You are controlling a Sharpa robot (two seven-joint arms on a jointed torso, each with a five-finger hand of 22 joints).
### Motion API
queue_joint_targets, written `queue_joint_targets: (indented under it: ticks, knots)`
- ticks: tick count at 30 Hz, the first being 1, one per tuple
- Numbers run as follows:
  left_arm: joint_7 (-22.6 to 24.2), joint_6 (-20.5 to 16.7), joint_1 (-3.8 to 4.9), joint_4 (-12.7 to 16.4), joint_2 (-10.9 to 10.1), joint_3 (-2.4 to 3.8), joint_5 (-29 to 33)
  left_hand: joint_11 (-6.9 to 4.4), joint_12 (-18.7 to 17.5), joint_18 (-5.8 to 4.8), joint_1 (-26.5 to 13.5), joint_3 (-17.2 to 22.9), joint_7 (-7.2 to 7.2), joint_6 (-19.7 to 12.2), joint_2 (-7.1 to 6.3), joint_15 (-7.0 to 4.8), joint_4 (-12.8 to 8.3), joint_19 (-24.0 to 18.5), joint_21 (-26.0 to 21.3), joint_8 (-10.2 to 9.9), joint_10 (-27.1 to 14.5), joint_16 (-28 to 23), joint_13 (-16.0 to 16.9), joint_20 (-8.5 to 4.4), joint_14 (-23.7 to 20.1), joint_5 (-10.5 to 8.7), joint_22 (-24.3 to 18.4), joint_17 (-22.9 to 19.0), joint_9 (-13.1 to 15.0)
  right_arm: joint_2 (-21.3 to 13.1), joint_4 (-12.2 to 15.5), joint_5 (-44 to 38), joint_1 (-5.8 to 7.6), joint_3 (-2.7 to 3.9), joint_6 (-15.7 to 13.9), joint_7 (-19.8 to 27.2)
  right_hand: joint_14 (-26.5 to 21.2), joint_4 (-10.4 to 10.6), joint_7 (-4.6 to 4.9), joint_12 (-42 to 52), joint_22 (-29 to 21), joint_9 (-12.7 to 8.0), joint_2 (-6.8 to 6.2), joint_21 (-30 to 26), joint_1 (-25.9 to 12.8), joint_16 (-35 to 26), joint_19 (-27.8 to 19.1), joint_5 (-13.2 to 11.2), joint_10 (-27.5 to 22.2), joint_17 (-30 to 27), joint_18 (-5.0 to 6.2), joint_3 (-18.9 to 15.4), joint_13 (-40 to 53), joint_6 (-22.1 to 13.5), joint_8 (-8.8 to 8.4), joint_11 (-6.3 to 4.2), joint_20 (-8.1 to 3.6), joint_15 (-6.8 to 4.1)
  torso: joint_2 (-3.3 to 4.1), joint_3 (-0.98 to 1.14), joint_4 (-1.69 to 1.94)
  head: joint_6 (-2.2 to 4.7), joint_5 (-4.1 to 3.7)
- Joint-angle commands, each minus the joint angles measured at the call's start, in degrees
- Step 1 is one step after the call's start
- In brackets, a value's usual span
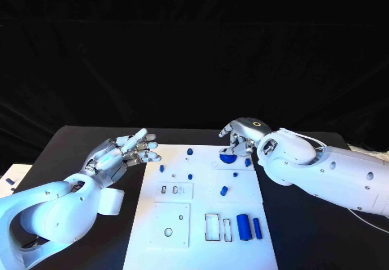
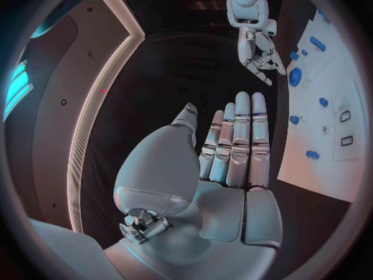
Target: Assemble the parts on the task board
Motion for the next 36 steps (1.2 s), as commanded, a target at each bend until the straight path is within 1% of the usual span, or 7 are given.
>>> queue_joint_targets:
  ticks: [1, 2, 6, 12, 20, 25, 36]
  knots:
    - [0.3, 0.9, 0.1, -0.1, 0.2, 0.03, -0.2, 0.03, -0.2, 0.56, 0.6, -0.1, 0.34, -0.2, 0.03, 0.02, -0.4, -0.3, -0.2, -0.3, -0.4, -0.2, 0.1, 0.12, -0.5, -0.13, 0.0, 0.1, 0.1, -0.8, 0.1, 5.7, 0.05, 0.05, 4.9, -3.7, 2.6, 3.6, -0.04, 5.4, 7.4, 0.1, 0.86, 1.0, 3.1, 7.8, 1.1, 0.8, -2.4, 7.9, -1.28, -4.9, 8.0, -0.7, 0.26, 0.05, -0.05, 0.32, -0.07, 0.16, -0.4, 0.05, 0.03]
    - [0.3, 0.9, 0.1, -0.2, 0.3, 0.03, -0.2, 0.03, -0.2, 0.56, 0.6, -0.1, 0.34, -0.2, 0.03, 0.02, -0.4, -0.3, -0.2, -0.3, -0.4, -0.2, 0.1, 0.12, -0.5, -0.13, 0.0, 0.1, 0.1, -1.0, -0.1, 5.9, 0.05, 0.06, 5.5, -4.0, 2.5, 4.1, -0.01, 8.3, 8.0, 0.1, 0.77, 1.3, 3.7, 9.6, 1.4, 0.7, -3.2, 9.8, -1.39, -6.0, 11.8, -0.8, 0.31, 0.13, 0.04, 0.42, -0.06, 0.2, -0.41, -0.02, 0.06]
    - [0.3, 1.0, 0.1, -0.3, 0.4, 0.02, -0.2, 0.03, -0.2, 0.56, 0.6, -0.1, 0.34, -0.2, 0.03, 0.02, -0.4, -0.3, -0.2, -0.3, -0.4, -0.2, 0.1, 0.12, -0.5, -0.13, 0.0, 0.1, 0.1, -1.4, -0.6, 6.0, 0.03, 0.08, 7.2, -4.5, 2.2, 3.9, 0.18, 17.2, 9.2, 0.2, 0.9, 1.8, 4.3, 13.3, 2.1, 0.6, -5.5, 13.7, -1.62, -6.9, 24.1, -1.1, 0.54, 0.35, 0.36, 0.76, 0.01, 0.17, -0.31, 0.04, -0.17]
    - [0.3, 1.0, 0.1, -0.4, 0.5, 0.02, -0.2, 0.03, -0.2, 0.56, 0.6, -0.1, 0.34, -0.2, 0.03, 0.02, -0.4, -0.3, -0.2, -0.3, -0.4, -0.2, 0.1, 0.12, -0.5, -0.13, 0.0, 0.1, 0.1, -0.7, -1.9, 5.7, -0.19, 0.08, 8.7, -4.4, 2.6, 3.7, 0.03, 23.3, 10.2, 0.3, 1.71, 2.2, 5.8, 15.6, 2.8, 1.3, -4.6, 16.1, -1.84, -6.2, 30.9, -0.5, 1.02, 0.15, 0.33, 0.56, 0.08, 0.16, -0.29, -0.06, -0.2]
    - [0.3, 1.0, 0.09, -0.6, 0.6, 0.02, -0.2, 0.02, -0.2, 0.57, 0.7, -0.1, 0.33, -0.2, 0.12, 0.02, -0.4, -0.3, -0.2, -0.3, -0.4, -0.2, 0.1, 0.12, -0.5, -0.12, 0.0, 0.2, 0.1, 0.9, -3.7, 5.6, -0.66, 0.07, 9.5, -4.2, 3.5, 3.4, -0.15, 43.0, 12.9, 0.2, 2.51, 3.2, 6.0, 22.3, 4.8, 1.6, -0.4, 23.3, -2.47, -6.3, 50.1, 0.9, 1.37, 0.1, 0.31, 0.56, 0.04, 0.13, -0.2, -0.34, -0.21]
    - [0.2, 1.0, 0.09, -0.7, 0.6, 0.02, -0.2, 0.0, -0.2, 0.57, 0.8, -0.1, 0.31, -0.2, 0.28, 0.01, -0.5, -0.3, -0.2, -0.3, -0.4, -0.1, 0.1, 0.12, -0.5, -0.09, 0.0, 0.3, 0.1, 1.9, -4.7, 5.9, -0.82, 0.06, 9.8, -4.0, 3.5, 3.3, -0.14, 45.1, 13.1, 0.2, 2.95, 3.3, 6.0, 23.0, 5.0, 1.7, -0.3, 24.1, -2.53, -6.3, 52.6, 1.2, 1.3, 0.12, 0.4, 0.62, 0.03, 0.08, -0.2, -0.43, -0.26]
    - [0.1, 1.1, 0.09, -0.8, 0.7, 0.02, -0.2, -0.01, -0.2, 0.58, 0.9, 0.0, 0.31, -0.2, 0.36, 0.01, -0.6, -0.3, -0.2, -0.3, -0.4, -0.1, 0.1, 0.12, -0.5, -0.09, 0.0, 0.3, 0.1, 2.9, -5.3, 6.1, -1.09, 0.05, 10.3, -4.3, 4.1, 3.0, -0.28, 50.9, 14.4, 0.3, 4.6, 3.8, 5.7, 26.1, 6.0, 2.1, 1.4, 27.4, -2.85, -6.2, 57.9, 2.9, 1.6, 0.05, 0.4, 0.62, 0.04, 0.1, -0.18, -0.5, -0.25]
